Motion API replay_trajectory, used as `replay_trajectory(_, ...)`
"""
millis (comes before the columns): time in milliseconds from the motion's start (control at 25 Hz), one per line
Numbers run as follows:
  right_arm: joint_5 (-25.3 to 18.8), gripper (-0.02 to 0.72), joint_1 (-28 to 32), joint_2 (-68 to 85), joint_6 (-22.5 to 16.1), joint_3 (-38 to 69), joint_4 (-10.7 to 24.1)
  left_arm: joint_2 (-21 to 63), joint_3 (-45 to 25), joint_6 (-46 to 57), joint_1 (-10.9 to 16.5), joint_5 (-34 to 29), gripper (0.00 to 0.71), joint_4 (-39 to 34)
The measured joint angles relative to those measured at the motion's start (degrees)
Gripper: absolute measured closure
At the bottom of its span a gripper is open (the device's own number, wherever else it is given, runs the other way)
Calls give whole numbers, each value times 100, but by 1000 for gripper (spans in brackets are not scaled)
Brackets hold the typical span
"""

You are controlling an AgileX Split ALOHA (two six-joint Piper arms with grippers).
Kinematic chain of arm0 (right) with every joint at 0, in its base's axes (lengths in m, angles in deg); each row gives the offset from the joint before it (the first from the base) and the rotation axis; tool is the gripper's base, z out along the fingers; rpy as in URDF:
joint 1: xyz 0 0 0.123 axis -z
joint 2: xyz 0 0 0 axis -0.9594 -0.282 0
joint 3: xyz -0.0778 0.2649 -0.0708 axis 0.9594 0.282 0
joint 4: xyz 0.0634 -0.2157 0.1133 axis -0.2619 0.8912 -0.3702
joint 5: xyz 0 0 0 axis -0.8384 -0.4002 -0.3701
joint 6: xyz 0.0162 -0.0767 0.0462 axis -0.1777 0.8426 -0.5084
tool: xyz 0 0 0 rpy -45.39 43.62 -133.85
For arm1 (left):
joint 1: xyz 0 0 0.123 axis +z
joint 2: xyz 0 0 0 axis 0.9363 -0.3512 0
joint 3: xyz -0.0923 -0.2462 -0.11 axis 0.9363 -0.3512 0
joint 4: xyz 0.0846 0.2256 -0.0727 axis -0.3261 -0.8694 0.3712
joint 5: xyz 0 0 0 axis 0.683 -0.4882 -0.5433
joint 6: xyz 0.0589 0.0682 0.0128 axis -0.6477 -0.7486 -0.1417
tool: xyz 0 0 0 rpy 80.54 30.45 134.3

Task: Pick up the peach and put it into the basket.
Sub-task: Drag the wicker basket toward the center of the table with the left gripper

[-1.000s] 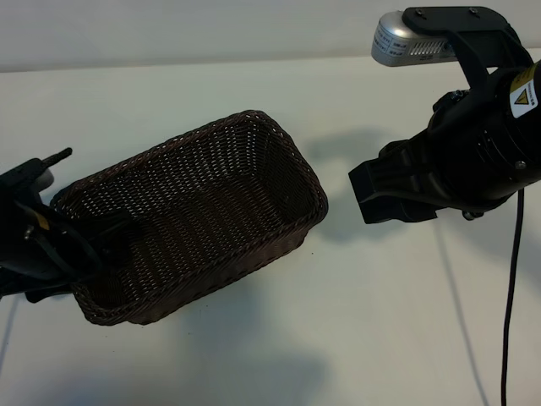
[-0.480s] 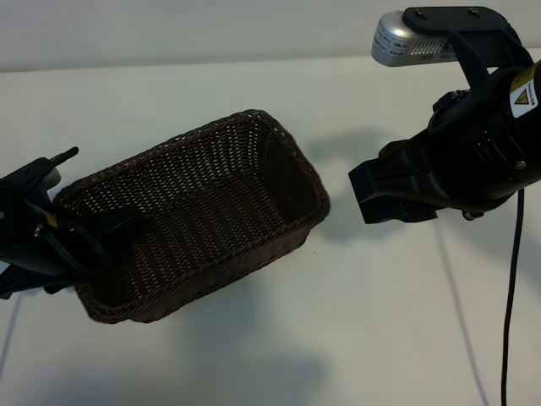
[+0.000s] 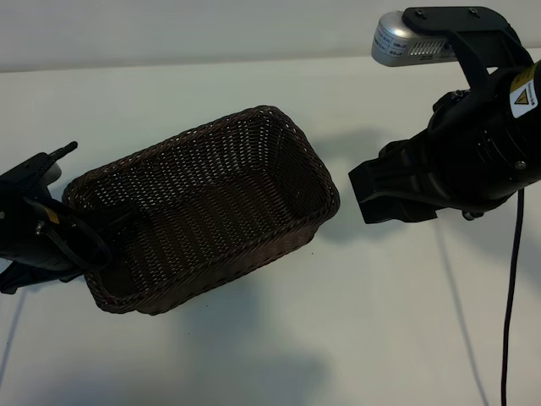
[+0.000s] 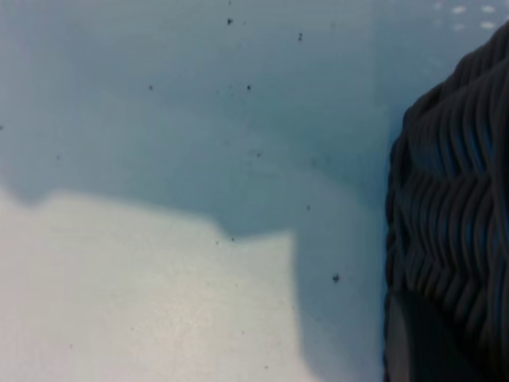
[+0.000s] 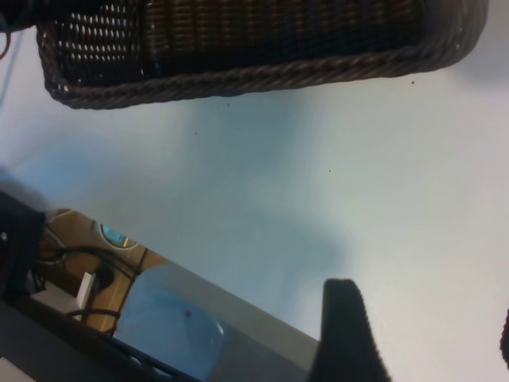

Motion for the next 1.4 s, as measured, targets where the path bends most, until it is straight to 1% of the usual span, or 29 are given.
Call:
replay_trajectory(200,0,238,0,0,0,0,0,145,-29,-308,0,78,606,312)
replay_trajectory(400,0,238,0,0,0,0,0,467,-28,-1023,0,107,606,850)
replay_trajectory(520,0,238,0,0,0,0,0,495,138,-1433,5,-191,606,1004)
replay_trajectory(680,0,238,0,0,0,0,0,495,635,-1771,24,-589,606,1067)
replay_trajectory(800,0,238,0,0,0,0,0,424,1106,-2033,139,-888,606,1092)
replay_trajectory(920,0,238,0,0,0,0,0,173,1554,-2369,178,-1079,606,1223)
replay_trajectory(1160,0,238,0,0,0,0,0,-704,2417,-3525,178,-1525,606,2075)
replay_trajectory(1280,0,238,0,0,0,0,0,-1144,2750,-3853,167,-1592,606,2370)
replay_trajectory(1400,0,238,0,0,0,0,0,-1499,2937,-4004,167,-1592,606,2441)
